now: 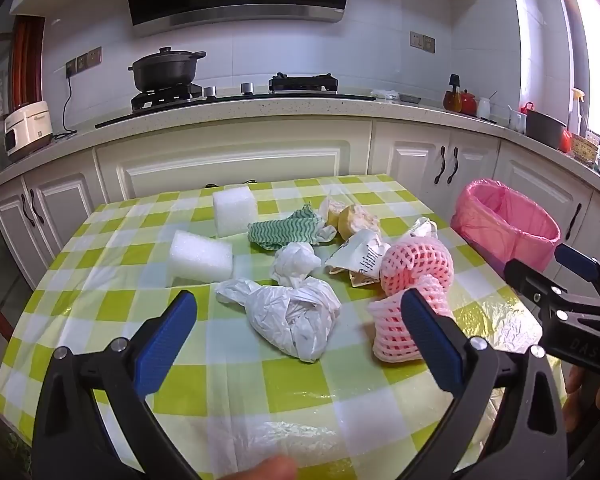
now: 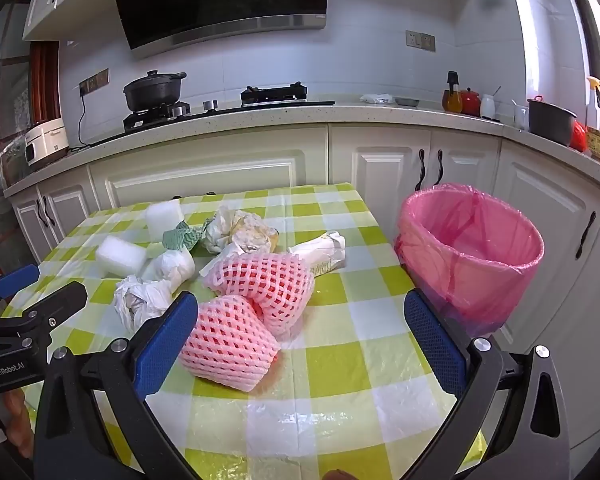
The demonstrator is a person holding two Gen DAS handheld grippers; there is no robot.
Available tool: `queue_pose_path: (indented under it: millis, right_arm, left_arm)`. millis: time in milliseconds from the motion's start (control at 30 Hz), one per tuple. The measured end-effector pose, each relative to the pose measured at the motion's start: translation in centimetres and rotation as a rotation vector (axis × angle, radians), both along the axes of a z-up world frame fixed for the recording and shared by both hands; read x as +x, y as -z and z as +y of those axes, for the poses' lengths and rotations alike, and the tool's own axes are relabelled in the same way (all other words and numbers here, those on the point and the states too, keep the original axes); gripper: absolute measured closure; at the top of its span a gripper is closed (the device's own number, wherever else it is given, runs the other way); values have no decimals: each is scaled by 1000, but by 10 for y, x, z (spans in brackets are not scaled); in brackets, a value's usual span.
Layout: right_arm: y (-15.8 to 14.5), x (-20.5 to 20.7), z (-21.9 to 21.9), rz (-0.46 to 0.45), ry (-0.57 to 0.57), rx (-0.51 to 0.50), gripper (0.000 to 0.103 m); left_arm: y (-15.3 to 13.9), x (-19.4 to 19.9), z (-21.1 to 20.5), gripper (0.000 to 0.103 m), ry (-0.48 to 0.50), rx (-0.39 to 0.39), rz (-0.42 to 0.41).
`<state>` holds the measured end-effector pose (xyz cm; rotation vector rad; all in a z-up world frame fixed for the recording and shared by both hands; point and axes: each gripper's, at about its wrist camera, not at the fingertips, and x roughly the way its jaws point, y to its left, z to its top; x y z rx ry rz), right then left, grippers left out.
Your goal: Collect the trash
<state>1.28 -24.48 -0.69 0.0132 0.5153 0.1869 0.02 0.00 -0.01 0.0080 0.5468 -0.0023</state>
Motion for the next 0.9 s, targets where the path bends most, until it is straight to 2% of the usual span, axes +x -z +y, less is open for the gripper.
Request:
queue_pose_path:
  millis: [900]
  right_arm:
    - [1,2,3,-2,-7,3,6]
  left_arm:
    - [3,1,0,4,-1,-3,-3]
